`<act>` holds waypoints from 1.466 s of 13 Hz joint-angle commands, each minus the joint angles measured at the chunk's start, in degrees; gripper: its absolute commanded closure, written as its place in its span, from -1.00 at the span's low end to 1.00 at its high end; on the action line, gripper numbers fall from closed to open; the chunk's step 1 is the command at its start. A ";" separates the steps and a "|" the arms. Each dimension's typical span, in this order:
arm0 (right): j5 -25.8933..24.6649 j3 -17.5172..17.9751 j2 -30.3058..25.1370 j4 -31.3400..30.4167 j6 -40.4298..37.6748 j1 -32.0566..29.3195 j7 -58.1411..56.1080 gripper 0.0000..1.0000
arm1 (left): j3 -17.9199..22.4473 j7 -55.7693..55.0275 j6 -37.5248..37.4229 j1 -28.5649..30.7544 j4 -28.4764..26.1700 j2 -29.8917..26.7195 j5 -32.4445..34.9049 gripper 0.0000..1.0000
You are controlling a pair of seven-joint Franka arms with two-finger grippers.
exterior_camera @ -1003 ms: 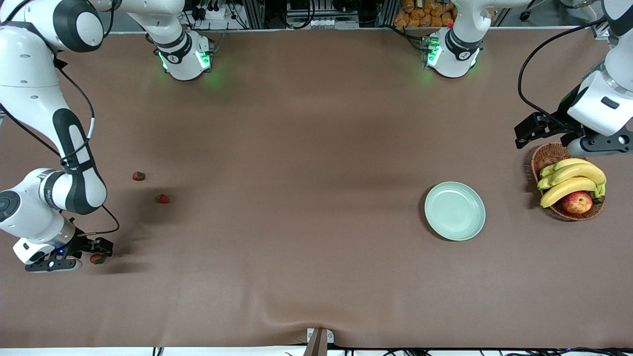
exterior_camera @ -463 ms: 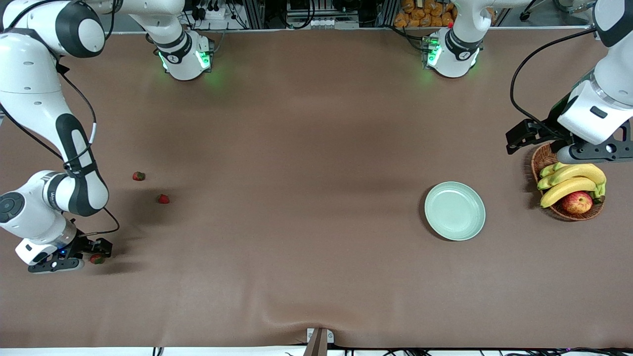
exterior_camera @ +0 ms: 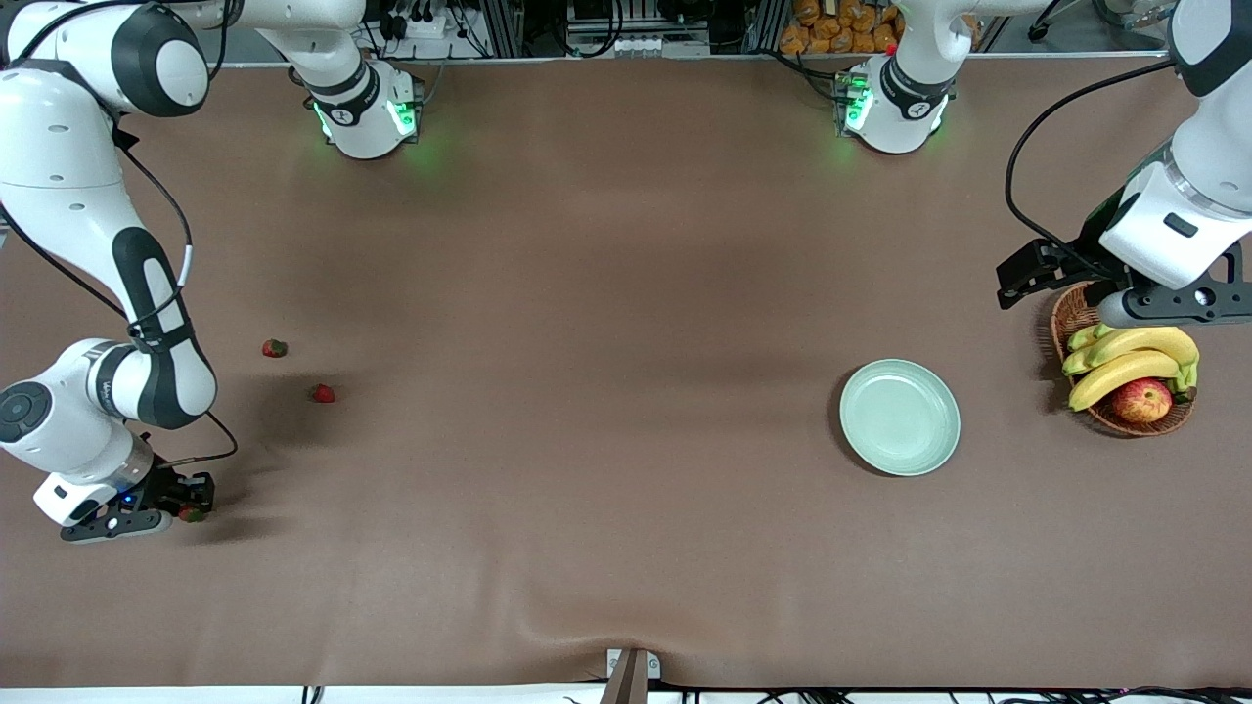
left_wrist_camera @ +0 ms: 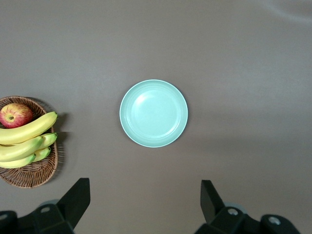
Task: Collect all strawberries into plate
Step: 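Reach the right gripper to the nearest strawberry and grasp it, then set the strawberry down mid-table with the right gripper while the left gripper approaches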
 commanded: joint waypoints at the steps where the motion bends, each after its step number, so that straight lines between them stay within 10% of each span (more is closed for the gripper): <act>1: -0.74 0.47 1.10 1.43 1.45 -0.26 -2.36 0.78 | 0.19 -0.63 0.70 -0.13 -0.04 -0.25 -1.18 -1.00; 6: 0.39 0.91 -1.61 5.46 -6.24 4.55 -1.14 1.00 | 0.18 -0.54 0.53 -0.04 -0.13 -0.52 -1.18 -1.00; 11: 15.40 0.91 -7.50 7.59 -23.50 17.38 26.51 1.00 | 0.19 -0.45 0.44 0.57 -0.92 -0.26 -1.09 -1.00; 19: 24.62 0.91 -7.69 7.32 -34.15 39.35 59.04 1.00 | 0.19 -0.81 0.96 -0.04 -2.15 0.10 -1.09 -1.00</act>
